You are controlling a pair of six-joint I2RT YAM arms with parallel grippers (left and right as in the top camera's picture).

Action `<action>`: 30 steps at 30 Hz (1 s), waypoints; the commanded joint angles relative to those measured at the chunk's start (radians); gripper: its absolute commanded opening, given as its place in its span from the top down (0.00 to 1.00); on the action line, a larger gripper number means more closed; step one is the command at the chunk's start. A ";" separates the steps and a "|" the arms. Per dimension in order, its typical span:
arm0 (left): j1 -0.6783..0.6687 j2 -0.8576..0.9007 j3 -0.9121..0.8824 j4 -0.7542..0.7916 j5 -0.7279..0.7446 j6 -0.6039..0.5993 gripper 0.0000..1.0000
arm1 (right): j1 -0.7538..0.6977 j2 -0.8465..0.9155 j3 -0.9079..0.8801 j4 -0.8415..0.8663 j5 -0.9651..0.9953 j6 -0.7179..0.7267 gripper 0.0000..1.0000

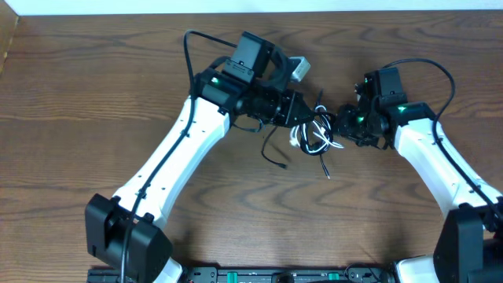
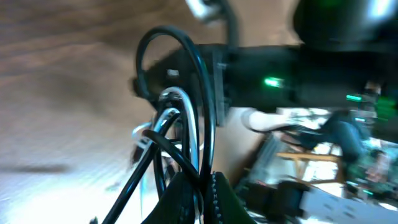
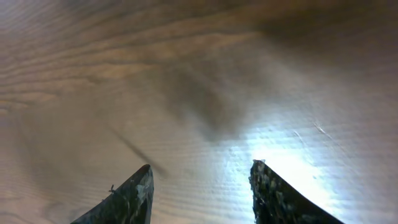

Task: Untangle cables
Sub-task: 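Lift the bundle with the left gripper and reach the right gripper toward it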

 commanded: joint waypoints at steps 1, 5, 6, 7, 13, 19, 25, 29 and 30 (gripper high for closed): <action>0.047 0.002 0.007 0.021 0.266 -0.009 0.93 | 0.004 -0.013 0.001 0.035 -0.068 -0.009 0.52; 0.099 0.002 0.007 0.088 0.499 -0.009 0.93 | -0.005 -0.030 0.001 0.052 -0.084 -0.020 0.50; 0.109 0.002 0.007 0.105 0.542 -0.009 0.93 | -0.007 -0.032 0.001 0.052 -0.086 -0.026 0.50; 0.126 0.002 0.007 0.132 0.600 -0.009 0.93 | -0.011 -0.034 0.001 0.048 -0.090 -0.030 0.49; 0.167 0.002 0.007 0.206 0.726 -0.009 0.93 | -0.034 -0.034 0.001 0.022 -0.089 -0.047 0.50; 0.203 0.002 0.006 0.219 0.565 -0.010 0.92 | -0.114 -0.058 0.004 -0.001 -0.171 -0.134 0.50; 0.208 0.003 0.006 0.127 0.325 -0.009 0.93 | -0.196 -0.217 0.006 -0.019 -0.299 -0.263 0.42; 0.208 0.003 0.005 0.106 0.275 -0.010 0.92 | -0.181 -0.332 0.006 0.000 -0.411 -0.320 0.36; 0.208 0.003 0.006 0.106 0.274 -0.010 0.93 | -0.170 -0.350 0.006 0.001 -0.416 -0.319 0.36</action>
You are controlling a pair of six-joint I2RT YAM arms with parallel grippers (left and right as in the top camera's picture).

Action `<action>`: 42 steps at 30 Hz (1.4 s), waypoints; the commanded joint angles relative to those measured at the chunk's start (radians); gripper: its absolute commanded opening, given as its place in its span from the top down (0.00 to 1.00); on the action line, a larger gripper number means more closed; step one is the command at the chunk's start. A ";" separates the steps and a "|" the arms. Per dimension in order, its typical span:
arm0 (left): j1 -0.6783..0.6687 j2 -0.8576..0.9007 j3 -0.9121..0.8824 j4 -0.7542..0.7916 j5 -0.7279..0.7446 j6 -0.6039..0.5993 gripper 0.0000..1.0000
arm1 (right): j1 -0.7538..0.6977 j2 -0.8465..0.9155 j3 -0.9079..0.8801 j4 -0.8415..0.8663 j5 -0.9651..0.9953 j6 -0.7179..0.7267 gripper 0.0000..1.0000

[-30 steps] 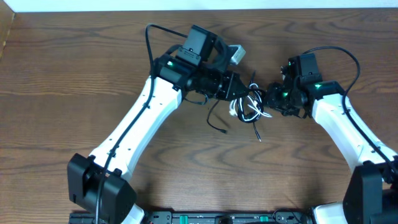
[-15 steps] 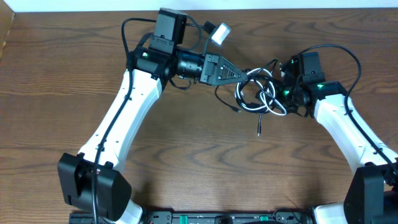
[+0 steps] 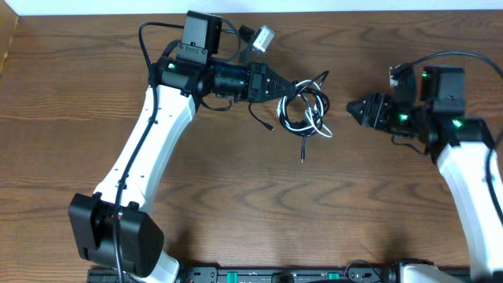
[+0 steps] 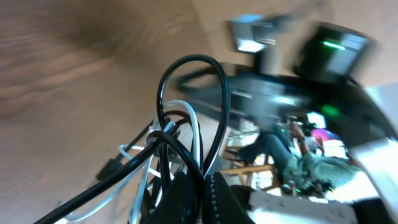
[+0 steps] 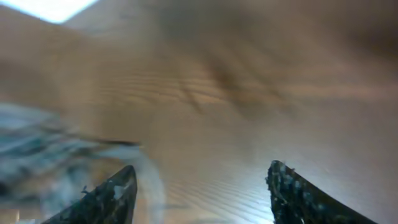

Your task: Untangle cables

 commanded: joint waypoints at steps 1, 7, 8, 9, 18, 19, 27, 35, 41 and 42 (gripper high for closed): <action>0.002 0.002 0.006 -0.003 -0.063 -0.010 0.92 | 0.042 -0.085 0.007 0.004 -0.121 -0.074 0.36; 0.000 0.002 0.005 -0.003 -0.071 -0.084 0.93 | 0.162 -0.079 0.006 0.019 -0.056 -0.013 0.40; 0.000 0.002 0.005 -0.005 -0.081 -0.105 0.93 | 0.182 -0.070 0.006 0.025 -0.030 0.003 0.40; -0.002 0.002 0.005 -0.008 -0.089 -0.127 0.93 | 0.207 -0.057 0.006 0.038 0.002 0.024 0.40; -0.011 0.002 0.006 -0.011 -0.088 -0.193 0.92 | 0.326 0.089 0.006 0.138 0.266 0.197 0.42; -0.011 0.002 0.005 -0.011 -0.087 -0.203 0.93 | 0.330 0.112 0.006 0.147 0.278 0.207 0.42; -0.008 0.002 0.006 -0.007 0.035 -0.249 0.93 | 0.307 0.290 0.006 0.153 0.415 0.310 0.47; 0.015 0.002 0.006 -0.007 0.172 -0.251 0.93 | 0.230 0.349 0.006 0.143 0.411 0.307 0.59; 0.021 0.002 0.006 -0.066 -0.051 -0.155 0.92 | 0.229 0.349 0.006 0.117 0.399 0.262 0.57; 0.015 0.002 0.005 -0.106 -0.159 -0.144 0.92 | 0.229 0.349 0.006 0.109 0.400 0.256 0.56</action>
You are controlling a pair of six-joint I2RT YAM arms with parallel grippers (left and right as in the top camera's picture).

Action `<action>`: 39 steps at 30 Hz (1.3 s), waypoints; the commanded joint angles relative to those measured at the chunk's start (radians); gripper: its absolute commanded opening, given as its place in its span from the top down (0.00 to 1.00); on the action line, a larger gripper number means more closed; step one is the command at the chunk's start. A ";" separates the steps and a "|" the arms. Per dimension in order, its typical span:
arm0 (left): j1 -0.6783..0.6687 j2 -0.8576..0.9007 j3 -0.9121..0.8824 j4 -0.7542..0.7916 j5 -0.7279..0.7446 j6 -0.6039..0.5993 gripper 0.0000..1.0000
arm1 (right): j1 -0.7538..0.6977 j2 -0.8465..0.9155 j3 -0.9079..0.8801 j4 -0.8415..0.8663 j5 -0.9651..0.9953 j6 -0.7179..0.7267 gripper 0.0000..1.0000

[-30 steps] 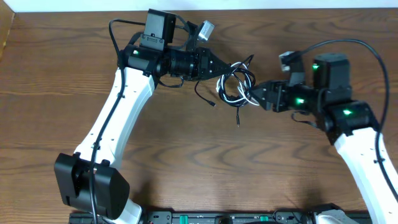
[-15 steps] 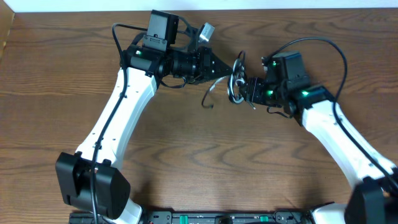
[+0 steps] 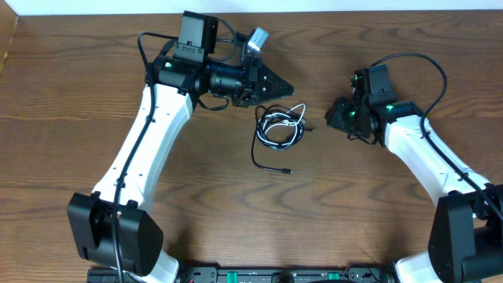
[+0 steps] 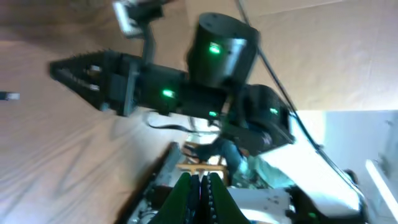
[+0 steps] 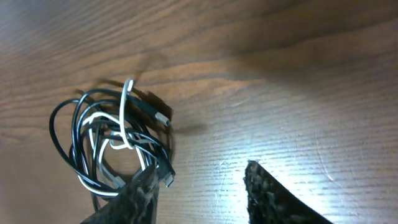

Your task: Untangle cables

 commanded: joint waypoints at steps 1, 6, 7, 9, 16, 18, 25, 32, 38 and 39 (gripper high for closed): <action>-0.009 -0.002 0.002 -0.090 -0.320 0.072 0.92 | 0.000 0.008 0.004 -0.020 0.005 -0.029 0.55; -0.063 0.004 -0.059 -0.130 -0.619 0.005 0.86 | 0.000 0.008 0.004 -0.048 0.014 -0.030 0.48; -0.073 0.008 -0.076 -0.125 -0.665 -0.031 0.79 | 0.000 0.008 0.004 -0.049 0.017 -0.029 0.46; -0.096 0.011 -0.115 -0.103 -0.776 -0.104 0.72 | -0.001 0.008 0.004 -0.053 0.020 -0.029 0.45; -0.161 0.034 -0.256 0.093 -0.829 -0.129 0.62 | -0.009 0.008 0.004 -0.066 0.021 -0.048 0.42; -0.184 0.051 -0.280 0.142 -0.861 -0.054 0.58 | -0.016 0.008 0.004 -0.071 0.021 -0.055 0.42; -0.256 0.180 -0.291 0.187 -0.861 0.482 0.53 | -0.063 0.008 0.004 -0.125 0.020 -0.101 0.42; -0.303 0.259 -0.291 0.198 -0.863 0.650 0.53 | -0.083 0.008 0.004 -0.153 0.012 -0.126 0.42; -0.338 0.338 -0.291 0.212 -0.933 0.676 0.59 | -0.084 0.008 0.004 -0.158 0.012 -0.135 0.43; -0.341 0.360 -0.291 0.220 -0.933 0.666 0.66 | -0.084 0.008 0.004 -0.160 0.012 -0.135 0.43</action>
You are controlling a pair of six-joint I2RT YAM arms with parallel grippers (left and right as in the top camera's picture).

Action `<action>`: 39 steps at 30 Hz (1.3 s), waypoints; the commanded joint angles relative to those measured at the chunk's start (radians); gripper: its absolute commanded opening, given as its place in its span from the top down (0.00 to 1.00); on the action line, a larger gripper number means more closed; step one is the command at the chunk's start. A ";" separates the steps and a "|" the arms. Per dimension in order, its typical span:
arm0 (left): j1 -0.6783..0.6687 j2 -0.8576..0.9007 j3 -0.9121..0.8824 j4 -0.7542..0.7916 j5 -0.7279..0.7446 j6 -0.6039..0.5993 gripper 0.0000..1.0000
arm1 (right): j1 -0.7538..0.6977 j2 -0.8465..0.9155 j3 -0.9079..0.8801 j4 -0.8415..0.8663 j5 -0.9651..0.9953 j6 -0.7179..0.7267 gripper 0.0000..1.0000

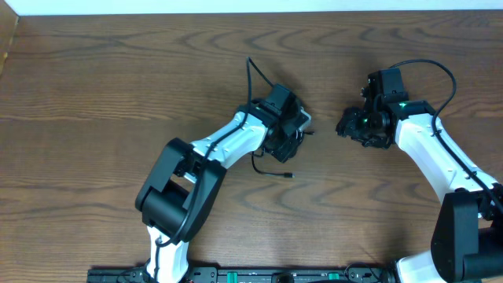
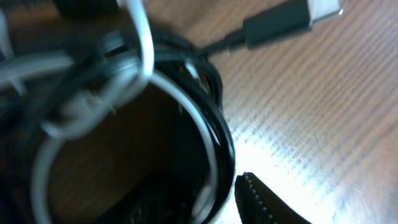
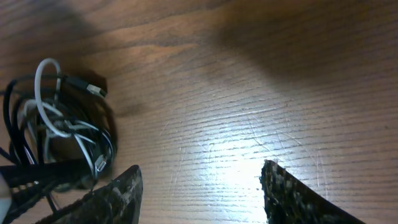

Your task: Untangle cables

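The tangled bundle of black and white cables [image 1: 277, 154] lies on the wooden table near its middle. My left gripper [image 1: 288, 135] is pressed down onto it. In the left wrist view the loops [image 2: 186, 106] fill the frame and a plug [image 2: 292, 18] sticks out at the top right. The left gripper [image 2: 199, 205] is open, with strands lying between its fingers. To the right of the bundle, my right gripper [image 1: 343, 126] is open and holds nothing. In the right wrist view the bundle [image 3: 59, 140] sits to the left of the right gripper [image 3: 202, 186].
One loose black cable end [image 1: 289, 174] trails out of the bundle toward the front of the table [image 1: 94, 94]. The table's back edge runs along the top of the overhead view. No other objects are in view.
My left gripper was shut and empty, raised behind and left of the bundle. Now it is open and down on the bundle. The right gripper has shifted slightly and stays open.
At first my left gripper was shut on the bundle, with the open right gripper close against it. Then the left held the bundle up and the arms were apart. Later the bundle lay free on the table. Now the left gripper is open over it.
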 commanded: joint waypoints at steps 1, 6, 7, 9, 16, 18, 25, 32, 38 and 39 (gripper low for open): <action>-0.010 0.063 -0.008 0.003 -0.054 0.027 0.70 | -0.008 0.008 0.004 -0.005 0.000 -0.022 0.43; -0.005 0.032 0.010 -0.002 -0.091 -0.037 0.92 | -0.008 0.008 0.004 -0.003 -0.008 -0.029 0.43; -0.003 0.015 0.017 -0.010 -0.091 -0.053 0.92 | -0.008 0.008 0.004 0.000 -0.019 -0.029 0.43; -0.003 -0.023 0.031 -0.031 -0.090 -0.086 0.92 | -0.008 0.008 0.004 0.018 -0.072 -0.051 0.43; -0.003 -0.236 0.045 -0.107 -0.018 -0.131 0.92 | -0.005 -0.012 0.004 0.150 -0.459 -0.144 0.51; -0.003 -0.294 0.045 -0.127 0.000 -0.135 0.92 | 0.002 -0.031 0.004 0.183 -0.527 -0.143 0.49; -0.003 -0.398 0.045 -0.156 0.006 -0.176 0.92 | 0.031 -0.075 0.004 0.262 -0.665 -0.105 0.48; 0.005 -0.390 0.045 -0.161 0.000 -0.225 0.92 | 0.032 -0.114 0.004 0.313 -0.742 -0.059 0.49; 0.039 -0.390 0.045 -0.150 0.000 -0.311 0.92 | 0.033 -0.114 0.004 0.279 -0.749 -0.053 0.51; 0.045 -0.390 0.045 -0.149 0.000 -0.323 0.92 | 0.033 -0.114 0.004 0.265 -0.747 -0.054 0.51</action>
